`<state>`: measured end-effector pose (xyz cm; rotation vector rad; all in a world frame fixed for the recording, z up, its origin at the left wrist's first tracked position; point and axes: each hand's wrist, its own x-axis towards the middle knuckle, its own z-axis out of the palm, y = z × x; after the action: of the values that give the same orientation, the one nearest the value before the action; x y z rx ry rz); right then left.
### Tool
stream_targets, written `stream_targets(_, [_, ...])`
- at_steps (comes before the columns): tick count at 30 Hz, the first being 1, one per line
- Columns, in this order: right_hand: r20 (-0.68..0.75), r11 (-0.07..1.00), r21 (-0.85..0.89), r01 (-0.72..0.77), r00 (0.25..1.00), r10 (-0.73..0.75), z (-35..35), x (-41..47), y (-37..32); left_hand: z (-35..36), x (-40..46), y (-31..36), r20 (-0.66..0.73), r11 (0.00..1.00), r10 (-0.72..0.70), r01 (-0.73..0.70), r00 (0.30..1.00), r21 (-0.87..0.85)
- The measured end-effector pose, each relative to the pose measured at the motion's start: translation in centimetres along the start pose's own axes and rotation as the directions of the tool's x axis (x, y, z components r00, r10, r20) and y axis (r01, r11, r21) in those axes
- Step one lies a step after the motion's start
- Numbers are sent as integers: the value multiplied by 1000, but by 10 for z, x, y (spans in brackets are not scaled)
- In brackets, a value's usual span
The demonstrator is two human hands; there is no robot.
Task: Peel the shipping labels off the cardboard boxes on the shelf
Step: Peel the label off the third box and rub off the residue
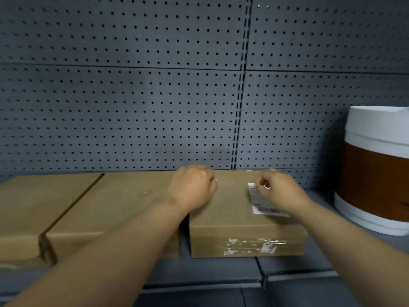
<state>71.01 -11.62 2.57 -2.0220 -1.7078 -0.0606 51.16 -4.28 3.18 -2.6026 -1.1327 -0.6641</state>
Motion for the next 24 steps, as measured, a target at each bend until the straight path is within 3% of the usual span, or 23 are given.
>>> stream_targets(4, [38, 999, -48, 8, 999, -6, -11, 0, 30, 12, 10, 27, 9, 998, 6, -6, 1000, -55])
stream_targets(10, [188, 988, -74, 136, 975, -120, -20, -2, 59, 28, 18, 57, 82, 998, -4, 9, 997, -61])
stream_targets(17, [346, 931, -49, 362, 881, -324, -29, -8, 77, 36, 14, 75, 195, 996, -63, 74, 979, -46])
stream_targets(24, [409, 867, -22, 497, 796, -446, -37, -12, 82, 46, 8, 82, 190, 982, -161, 177, 969, -70])
